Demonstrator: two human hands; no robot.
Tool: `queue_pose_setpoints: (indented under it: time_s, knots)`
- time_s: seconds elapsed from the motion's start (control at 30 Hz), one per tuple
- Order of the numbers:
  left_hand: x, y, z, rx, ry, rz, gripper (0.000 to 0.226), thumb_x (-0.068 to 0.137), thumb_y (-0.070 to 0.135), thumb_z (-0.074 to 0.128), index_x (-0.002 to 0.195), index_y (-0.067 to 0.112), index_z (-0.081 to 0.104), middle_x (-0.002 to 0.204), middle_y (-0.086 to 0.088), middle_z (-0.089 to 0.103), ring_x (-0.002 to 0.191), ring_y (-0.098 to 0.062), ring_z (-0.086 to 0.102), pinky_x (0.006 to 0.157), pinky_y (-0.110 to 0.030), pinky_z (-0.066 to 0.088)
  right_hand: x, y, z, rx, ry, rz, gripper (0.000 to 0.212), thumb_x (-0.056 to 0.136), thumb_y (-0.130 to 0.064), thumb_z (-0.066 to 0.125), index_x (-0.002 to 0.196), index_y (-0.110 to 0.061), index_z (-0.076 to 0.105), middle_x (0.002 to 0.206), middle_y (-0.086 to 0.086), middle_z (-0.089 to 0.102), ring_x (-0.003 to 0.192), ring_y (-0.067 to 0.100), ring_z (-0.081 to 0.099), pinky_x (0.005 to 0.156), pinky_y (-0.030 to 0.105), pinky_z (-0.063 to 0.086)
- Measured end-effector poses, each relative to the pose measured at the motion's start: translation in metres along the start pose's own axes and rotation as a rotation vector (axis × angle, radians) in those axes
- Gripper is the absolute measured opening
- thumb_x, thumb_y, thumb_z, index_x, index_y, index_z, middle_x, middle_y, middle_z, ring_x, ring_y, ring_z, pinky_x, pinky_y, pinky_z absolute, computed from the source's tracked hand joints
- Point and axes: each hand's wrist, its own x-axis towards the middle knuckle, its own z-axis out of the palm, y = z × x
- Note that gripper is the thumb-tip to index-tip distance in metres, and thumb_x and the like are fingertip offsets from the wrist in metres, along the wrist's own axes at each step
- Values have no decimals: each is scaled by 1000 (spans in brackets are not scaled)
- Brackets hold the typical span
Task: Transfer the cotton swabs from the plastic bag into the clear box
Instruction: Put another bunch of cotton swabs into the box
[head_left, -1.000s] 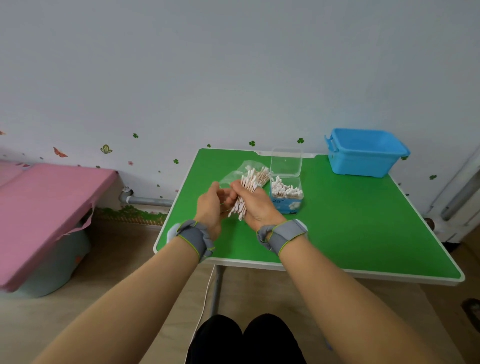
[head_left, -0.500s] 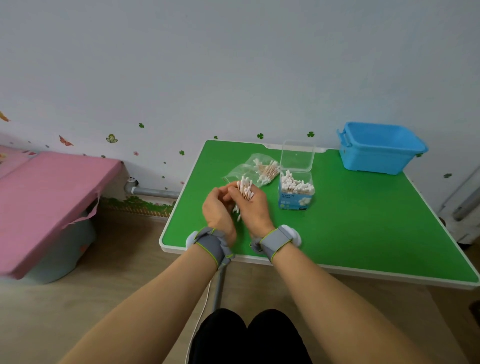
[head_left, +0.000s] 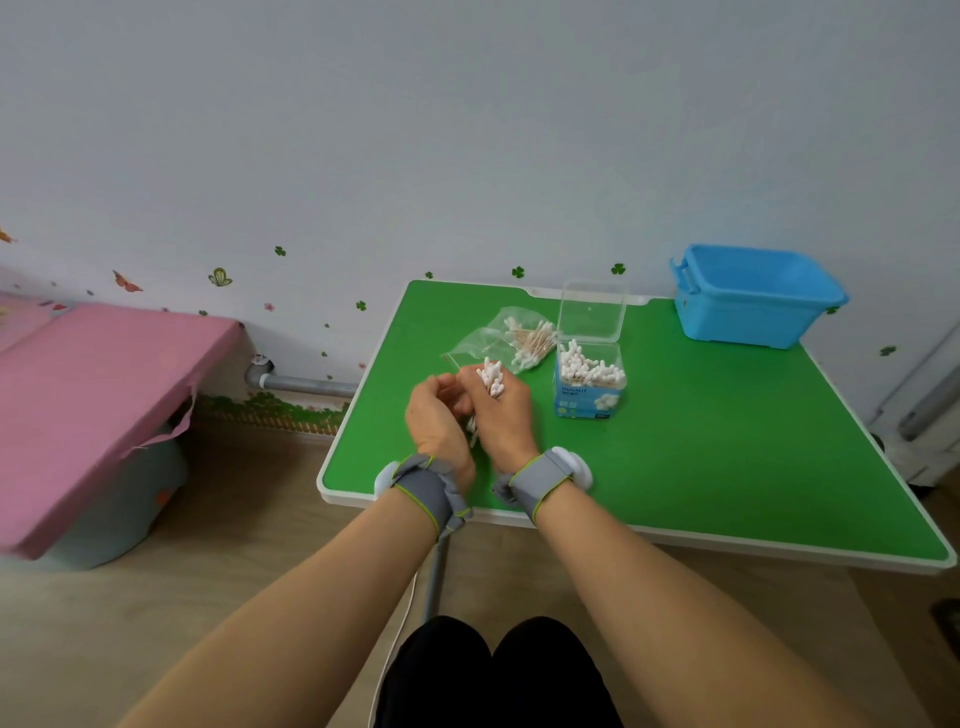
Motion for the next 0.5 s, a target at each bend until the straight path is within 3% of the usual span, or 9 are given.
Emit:
queue_pose_setpoints:
  time_s: [0.17,0.27,0.4,0.5]
  knots:
    - [5,-2,-4,453,119,248,27,89,12,42,66,15,56,88,-24,63,85,-36,59,81,-48,49,6,-3,-1,81,49,17,16,91,-15,60,76,-21,60,52,-4,57,52,11,56,62,31,49]
    - [2,0,-7,645,67,195,37,90,23,36,63,9,58,96,-32,65,89,-47,61,81,-57,50,9,-6,-2,83,53,12,16,92,-17,60,77,-22,61,51,-6,58,56,13,58,62,27,50]
    - [1,4,-5,640,-36,104,49,95,30,32,67,2,61,83,-30,66,70,-42,65,71,-58,55,7,-8,-3,113,10,41,16,89,-15,64,75,-21,61,57,-1,60,46,8,53,44,19,42]
    - [1,10,-3,665,-125,68,51,97,31,31,83,-6,63,92,-32,66,79,-44,65,75,-59,54,5,-6,-4,66,-11,23,11,82,-9,69,78,-17,63,70,6,62,56,13,51,53,25,43]
